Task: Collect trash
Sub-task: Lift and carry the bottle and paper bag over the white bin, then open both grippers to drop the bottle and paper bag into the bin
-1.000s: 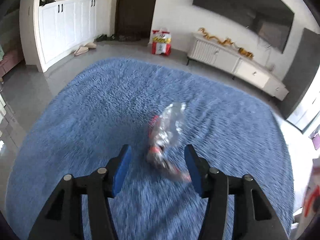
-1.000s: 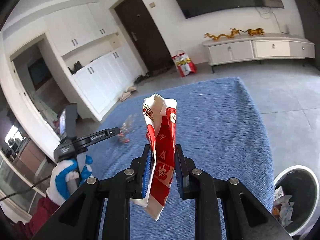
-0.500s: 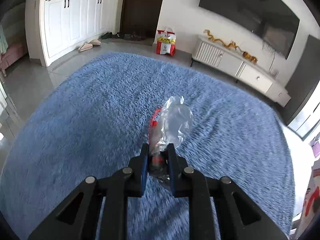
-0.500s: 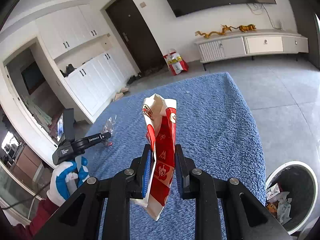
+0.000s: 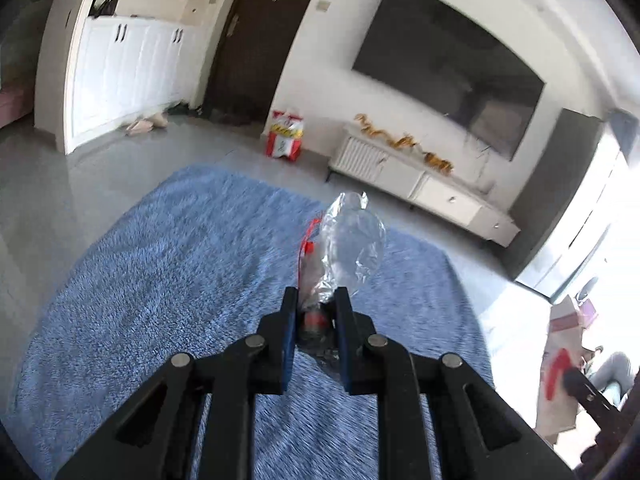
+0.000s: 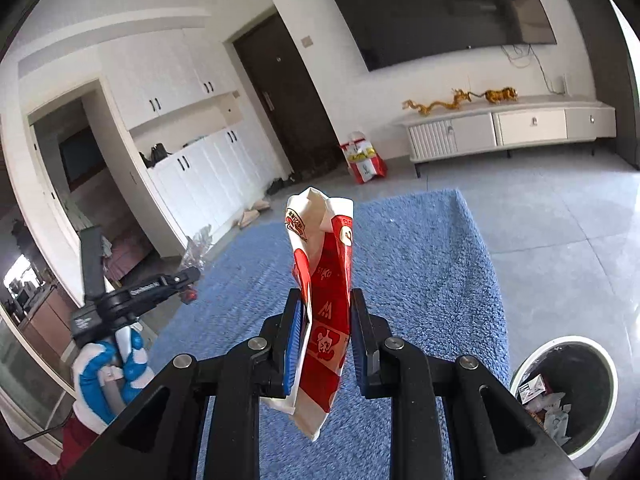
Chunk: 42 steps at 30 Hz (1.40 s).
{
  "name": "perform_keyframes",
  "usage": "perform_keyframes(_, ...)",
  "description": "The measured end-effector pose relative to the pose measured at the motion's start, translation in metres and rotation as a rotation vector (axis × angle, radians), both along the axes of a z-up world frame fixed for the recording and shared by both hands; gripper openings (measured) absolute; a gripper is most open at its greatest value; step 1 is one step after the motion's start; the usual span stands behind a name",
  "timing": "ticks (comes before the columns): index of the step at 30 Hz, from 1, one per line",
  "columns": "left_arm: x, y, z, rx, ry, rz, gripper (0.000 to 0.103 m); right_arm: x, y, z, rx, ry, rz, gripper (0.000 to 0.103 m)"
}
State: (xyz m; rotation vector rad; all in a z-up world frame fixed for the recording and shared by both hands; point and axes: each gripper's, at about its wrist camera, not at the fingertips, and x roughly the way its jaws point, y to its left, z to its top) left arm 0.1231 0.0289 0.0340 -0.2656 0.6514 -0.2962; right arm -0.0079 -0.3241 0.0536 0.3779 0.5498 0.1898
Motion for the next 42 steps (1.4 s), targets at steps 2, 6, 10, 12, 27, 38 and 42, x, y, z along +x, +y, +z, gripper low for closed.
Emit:
perform_keyframes(2, -0.011, -0.004, 0.011, 0.001, -0.028, -0.021, 0.016, -0.008, -0.003, 0.005, 0.001, -0.018, -0.006, 0.023)
perform_keyframes(6, -0.028, -0.021, 0.027, 0.002, -0.064, -0.07, 0.016, -0.024, -0.016, 0.009, 0.0, -0.046, -0.025, 0.023)
perform_keyframes(10, -0.036, -0.05, 0.031, 0.004, -0.06, -0.135, 0.016, -0.036, -0.037, 0.011, -0.002, -0.068, -0.057, 0.023)
perform_keyframes(12, -0.038, -0.071, 0.03, 0.017, -0.051, -0.175, 0.016, -0.041, -0.048, 0.011, -0.003, -0.075, -0.077, 0.023)
perform_keyframes(27, -0.054, -0.282, -0.013, 0.217, 0.03, -0.553, 0.016, -0.075, -0.162, -0.029, -0.086, 0.0, -0.358, 0.023)
perform_keyframes(38, -0.062, -0.4, -0.067, 0.306, 0.122, -0.714, 0.018, -0.068, -0.225, -0.083, -0.127, 0.151, -0.507, 0.023)
perform_keyframes(42, -0.055, -0.429, -0.089, 0.303, 0.176, -0.708, 0.018, -0.054, -0.238, -0.099, -0.139, 0.197, -0.521, 0.025)
